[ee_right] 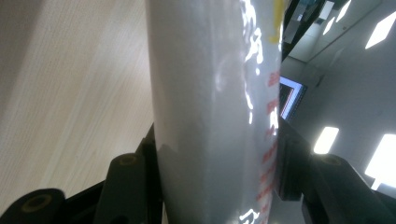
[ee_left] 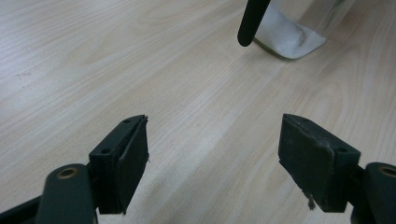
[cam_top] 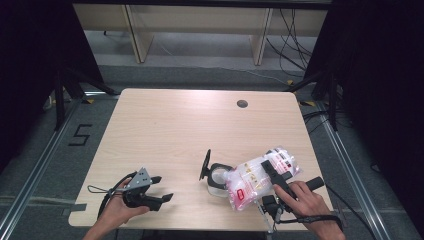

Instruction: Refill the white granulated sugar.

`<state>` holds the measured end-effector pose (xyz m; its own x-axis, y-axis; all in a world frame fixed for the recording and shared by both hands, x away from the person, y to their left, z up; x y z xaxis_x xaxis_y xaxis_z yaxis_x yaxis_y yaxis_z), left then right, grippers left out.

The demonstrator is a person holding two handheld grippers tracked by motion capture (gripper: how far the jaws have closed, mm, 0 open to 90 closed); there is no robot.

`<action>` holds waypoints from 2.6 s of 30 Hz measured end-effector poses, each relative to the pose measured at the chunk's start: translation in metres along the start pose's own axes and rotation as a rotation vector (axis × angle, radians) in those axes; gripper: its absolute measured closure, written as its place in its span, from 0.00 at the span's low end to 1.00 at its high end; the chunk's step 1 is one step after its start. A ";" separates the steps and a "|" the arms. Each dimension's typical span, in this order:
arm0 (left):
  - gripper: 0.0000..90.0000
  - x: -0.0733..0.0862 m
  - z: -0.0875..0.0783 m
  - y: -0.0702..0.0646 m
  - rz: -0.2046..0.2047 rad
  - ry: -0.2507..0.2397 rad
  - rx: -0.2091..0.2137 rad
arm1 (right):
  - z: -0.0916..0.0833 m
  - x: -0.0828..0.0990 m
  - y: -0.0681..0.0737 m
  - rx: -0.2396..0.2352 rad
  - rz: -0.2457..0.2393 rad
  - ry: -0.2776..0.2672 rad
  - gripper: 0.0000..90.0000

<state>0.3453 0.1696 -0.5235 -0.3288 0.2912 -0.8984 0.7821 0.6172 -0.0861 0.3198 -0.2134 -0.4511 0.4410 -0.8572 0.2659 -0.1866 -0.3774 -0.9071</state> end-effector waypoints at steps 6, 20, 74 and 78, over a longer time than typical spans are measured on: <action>0.27 0.000 0.000 0.000 0.000 0.000 0.000 | 0.000 0.000 0.000 -0.001 0.002 0.000 0.57; 0.27 0.000 -0.001 0.000 0.002 0.001 -0.002 | 0.001 0.000 -0.002 -0.002 -0.036 -0.019 0.58; 0.27 0.000 0.000 0.000 0.002 0.001 0.000 | 0.000 -0.001 -0.007 -0.012 -0.075 -0.016 0.58; 0.27 0.000 -0.001 0.001 0.005 0.004 0.001 | 0.000 -0.001 -0.007 -0.013 -0.078 -0.016 0.58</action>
<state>0.3455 0.1705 -0.5230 -0.3270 0.2969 -0.8972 0.7839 0.6154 -0.0820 0.3205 -0.2101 -0.4447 0.4683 -0.8195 0.3302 -0.1627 -0.4473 -0.8794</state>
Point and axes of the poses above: each handheld gripper's, and its own axes: z roughly forward along the jaws, x roughly out of its underside, y roughly to its left, the point moved 3 cm from there along z, roughly forward along the jaws, and after that the axes turned 9 degrees about -y, right-handed, at the moved point
